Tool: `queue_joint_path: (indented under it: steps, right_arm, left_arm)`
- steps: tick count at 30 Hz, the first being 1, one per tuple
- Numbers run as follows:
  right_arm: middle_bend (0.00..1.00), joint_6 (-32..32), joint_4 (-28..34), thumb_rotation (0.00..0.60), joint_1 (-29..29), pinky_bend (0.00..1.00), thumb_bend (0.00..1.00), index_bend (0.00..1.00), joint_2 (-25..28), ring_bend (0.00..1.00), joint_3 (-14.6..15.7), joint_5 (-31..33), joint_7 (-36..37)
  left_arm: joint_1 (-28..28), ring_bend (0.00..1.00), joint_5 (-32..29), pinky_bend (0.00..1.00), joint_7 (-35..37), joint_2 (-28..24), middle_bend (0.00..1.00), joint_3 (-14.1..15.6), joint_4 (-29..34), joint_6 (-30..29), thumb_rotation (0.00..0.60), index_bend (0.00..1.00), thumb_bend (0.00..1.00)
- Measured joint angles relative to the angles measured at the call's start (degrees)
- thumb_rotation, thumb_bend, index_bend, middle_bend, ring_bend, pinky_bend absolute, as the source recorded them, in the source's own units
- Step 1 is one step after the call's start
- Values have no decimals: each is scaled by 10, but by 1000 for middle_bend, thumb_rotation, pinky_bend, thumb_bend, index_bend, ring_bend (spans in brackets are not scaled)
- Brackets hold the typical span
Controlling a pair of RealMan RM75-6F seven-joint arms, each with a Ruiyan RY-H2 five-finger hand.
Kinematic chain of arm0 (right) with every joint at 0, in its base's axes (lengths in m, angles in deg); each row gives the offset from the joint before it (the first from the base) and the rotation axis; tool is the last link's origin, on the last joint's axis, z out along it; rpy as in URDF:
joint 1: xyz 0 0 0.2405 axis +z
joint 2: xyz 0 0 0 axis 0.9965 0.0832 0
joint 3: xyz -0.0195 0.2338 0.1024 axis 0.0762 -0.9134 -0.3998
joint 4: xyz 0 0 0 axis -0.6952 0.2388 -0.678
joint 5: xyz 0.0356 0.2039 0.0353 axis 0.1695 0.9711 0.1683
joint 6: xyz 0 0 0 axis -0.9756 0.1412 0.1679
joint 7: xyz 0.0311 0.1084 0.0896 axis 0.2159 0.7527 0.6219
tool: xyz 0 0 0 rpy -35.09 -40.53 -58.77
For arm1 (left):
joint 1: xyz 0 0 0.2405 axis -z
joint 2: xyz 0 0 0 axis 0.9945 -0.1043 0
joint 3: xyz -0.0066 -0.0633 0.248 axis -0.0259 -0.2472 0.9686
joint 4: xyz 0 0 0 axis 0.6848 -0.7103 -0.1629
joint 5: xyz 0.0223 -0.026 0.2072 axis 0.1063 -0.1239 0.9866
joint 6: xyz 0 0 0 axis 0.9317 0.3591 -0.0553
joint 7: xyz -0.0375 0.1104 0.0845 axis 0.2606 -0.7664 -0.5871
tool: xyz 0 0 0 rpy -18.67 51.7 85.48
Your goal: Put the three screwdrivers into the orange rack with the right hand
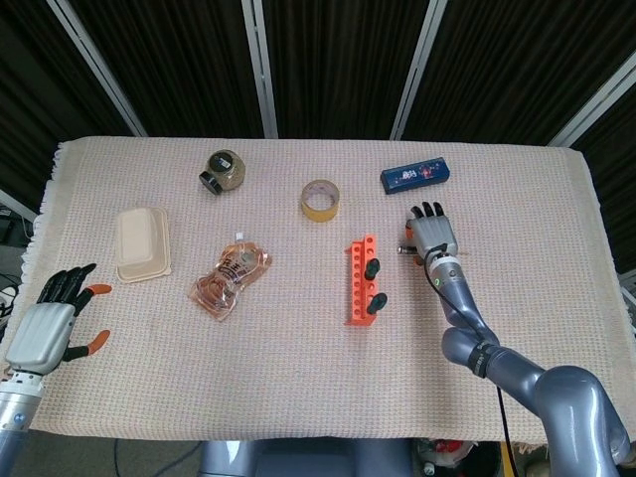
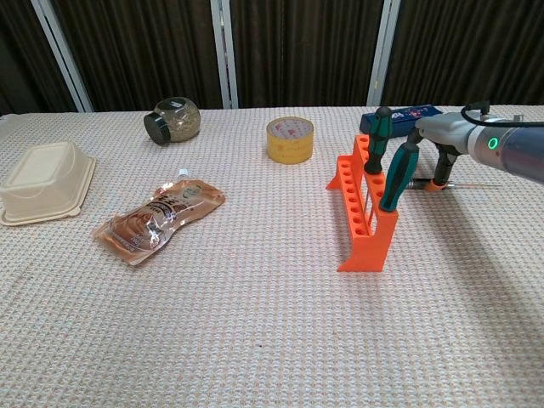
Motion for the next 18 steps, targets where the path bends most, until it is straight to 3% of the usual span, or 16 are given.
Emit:
queue_joint_path:
  steps: [18]
  right_arm:
    - [198,7,-43,600,-2,0,296,610,-23,0,-6,-12,-21]
  left_arm:
    - [-3,0,-1,0,11,1,20,0,-10,-1,600,257,278]
